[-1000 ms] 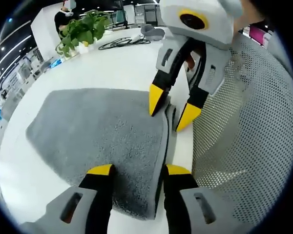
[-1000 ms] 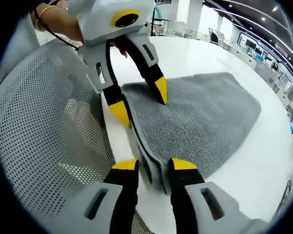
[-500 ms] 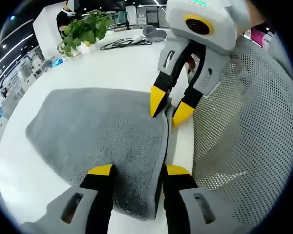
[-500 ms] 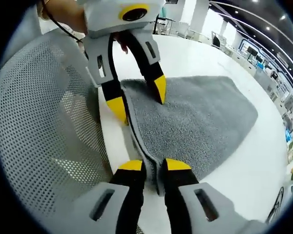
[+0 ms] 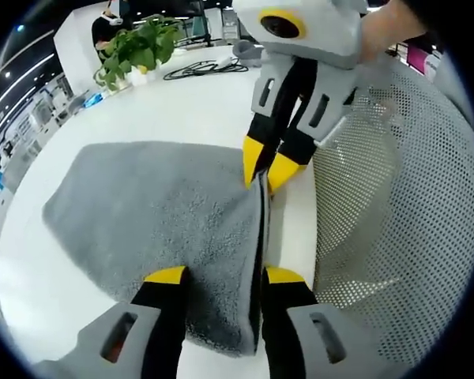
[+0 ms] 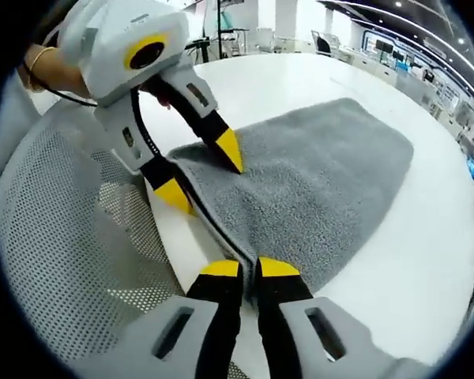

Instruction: Fold the towel on the table until its edges align and the towel forms a compact rectangular stack.

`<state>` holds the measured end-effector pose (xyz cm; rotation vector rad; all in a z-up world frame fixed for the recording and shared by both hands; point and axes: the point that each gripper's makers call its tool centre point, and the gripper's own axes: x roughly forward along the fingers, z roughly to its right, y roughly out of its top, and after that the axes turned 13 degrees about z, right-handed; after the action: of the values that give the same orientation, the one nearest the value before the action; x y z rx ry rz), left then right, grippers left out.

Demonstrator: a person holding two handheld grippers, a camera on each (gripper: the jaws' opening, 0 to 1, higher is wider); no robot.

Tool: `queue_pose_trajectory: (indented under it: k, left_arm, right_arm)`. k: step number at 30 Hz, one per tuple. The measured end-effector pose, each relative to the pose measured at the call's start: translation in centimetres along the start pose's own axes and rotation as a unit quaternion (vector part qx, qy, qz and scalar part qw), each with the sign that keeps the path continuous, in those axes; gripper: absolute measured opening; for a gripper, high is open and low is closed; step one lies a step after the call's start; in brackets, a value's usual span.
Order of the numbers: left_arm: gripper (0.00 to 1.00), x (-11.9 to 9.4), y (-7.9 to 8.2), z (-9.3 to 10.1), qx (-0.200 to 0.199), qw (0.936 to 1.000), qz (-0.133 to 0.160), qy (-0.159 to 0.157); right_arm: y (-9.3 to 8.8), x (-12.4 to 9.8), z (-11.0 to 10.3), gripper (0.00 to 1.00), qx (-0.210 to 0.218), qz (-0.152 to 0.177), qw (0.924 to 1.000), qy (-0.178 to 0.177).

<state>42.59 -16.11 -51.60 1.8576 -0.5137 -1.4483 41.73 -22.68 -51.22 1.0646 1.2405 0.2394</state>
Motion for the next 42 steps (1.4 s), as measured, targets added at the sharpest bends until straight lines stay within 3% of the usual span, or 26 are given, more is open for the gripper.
queue_pose_trajectory:
  k: [7, 12, 17, 22, 26, 28, 32, 37, 42]
  left_arm:
    - [0.29, 0.1, -0.1, -0.4, 0.017, 0.9998, -0.009, -0.003]
    - [0.15, 0.3, 0.2, -1.3, 0.061, 0.9976, -0.032, 0.005]
    - [0.12, 0.1, 0.4, -1.3, 0.074, 0.9952, -0.060, -0.022]
    - [0.10, -0.4, 0.7, -1.4, -0.003, 0.9982, -0.044, -0.041]
    - [0.10, -0.1, 0.4, -2.1, -0.059, 0.9964, -0.027, -0.054]
    - [0.10, -0.1, 0.5, -2.3, -0.090, 0.9939, -0.020, -0.061]
    - [0.10, -0.5, 1.2, -2.2, -0.170, 0.9821, -0.002, -0.081]
    - [0.10, -0.9, 1.6, -2.7, -0.202, 0.9758, 0.004, -0.085]
    - [0.10, -1.2, 2.0, -2.4, -0.236, 0.9671, 0.008, -0.095]
  right_arm:
    - [0.2, 0.0, -0.2, 0.04, 0.011, 0.002, 0.9999, 0.005]
    - [0.4, 0.2, -0.4, 0.05, 0.020, 0.012, 0.9997, 0.009]
    - [0.7, 0.1, -0.5, 0.06, 0.009, 0.010, 0.9998, 0.011]
    - [1.0, -0.2, -0.4, 0.08, -0.003, 0.025, 0.9996, 0.011]
    - [1.4, -0.9, -0.5, 0.12, -0.031, 0.040, 0.9987, 0.001]
    - [1.4, -1.2, -0.3, 0.16, -0.062, 0.041, 0.9972, -0.007]
    - [1.4, -1.9, -0.6, 0.25, -0.128, 0.036, 0.9910, -0.012]
    - [1.4, -2.1, -0.5, 0.31, -0.156, 0.038, 0.9867, -0.024]
    - [1.8, -2.0, 0.8, 0.31, -0.229, 0.024, 0.9718, -0.051]
